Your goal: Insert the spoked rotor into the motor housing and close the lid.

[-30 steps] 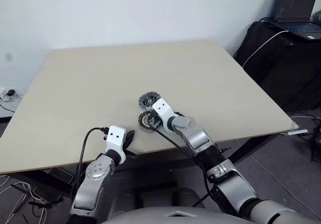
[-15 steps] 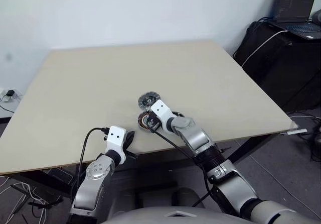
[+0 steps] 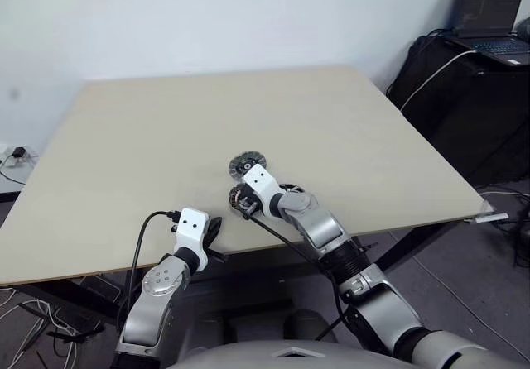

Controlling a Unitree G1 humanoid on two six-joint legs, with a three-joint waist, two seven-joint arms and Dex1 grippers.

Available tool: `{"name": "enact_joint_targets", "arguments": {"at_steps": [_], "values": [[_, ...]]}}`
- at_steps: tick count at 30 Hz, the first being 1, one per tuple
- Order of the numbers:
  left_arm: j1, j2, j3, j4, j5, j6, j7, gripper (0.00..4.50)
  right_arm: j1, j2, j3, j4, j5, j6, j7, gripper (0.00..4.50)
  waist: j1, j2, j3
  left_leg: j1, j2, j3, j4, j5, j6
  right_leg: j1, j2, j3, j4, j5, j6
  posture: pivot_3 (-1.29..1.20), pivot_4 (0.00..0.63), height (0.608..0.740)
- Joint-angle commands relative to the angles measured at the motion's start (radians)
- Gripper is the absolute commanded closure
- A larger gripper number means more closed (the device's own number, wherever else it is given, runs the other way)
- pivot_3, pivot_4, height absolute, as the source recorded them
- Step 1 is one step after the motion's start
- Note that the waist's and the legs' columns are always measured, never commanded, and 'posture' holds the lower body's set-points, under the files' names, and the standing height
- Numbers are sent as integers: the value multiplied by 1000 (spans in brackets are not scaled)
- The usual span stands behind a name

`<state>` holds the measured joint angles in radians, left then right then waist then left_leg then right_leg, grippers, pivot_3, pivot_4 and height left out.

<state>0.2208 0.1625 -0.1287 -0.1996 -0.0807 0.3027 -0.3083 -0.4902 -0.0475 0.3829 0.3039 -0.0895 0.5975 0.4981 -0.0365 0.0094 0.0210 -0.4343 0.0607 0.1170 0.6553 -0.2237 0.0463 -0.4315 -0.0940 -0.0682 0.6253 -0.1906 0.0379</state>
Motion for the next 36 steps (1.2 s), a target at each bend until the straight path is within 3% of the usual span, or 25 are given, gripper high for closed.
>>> {"name": "enact_joint_targets", "arguments": {"at_steps": [1,26,36], "values": [[-16,2,-7,-10,3,-3,1,4500,-12,7,-6,-50,12,-19,5,4471,0,0,0,0,0,0,0,0,0,0,0,0,0,0,0,0,0,740],[-13,2,-4,-13,0,-5,2,4500,-77,75,-73,197,15,-158,-82,4471,-1,0,0,0,0,0,0,0,0,0,0,0,0,0,0,0,0,740],[-12,1,-1,-15,-1,-3,4,4500,-73,99,-95,193,25,-224,-84,4471,-1,0,0,0,0,0,0,0,0,0,0,0,0,0,0,0,0,740]]}}
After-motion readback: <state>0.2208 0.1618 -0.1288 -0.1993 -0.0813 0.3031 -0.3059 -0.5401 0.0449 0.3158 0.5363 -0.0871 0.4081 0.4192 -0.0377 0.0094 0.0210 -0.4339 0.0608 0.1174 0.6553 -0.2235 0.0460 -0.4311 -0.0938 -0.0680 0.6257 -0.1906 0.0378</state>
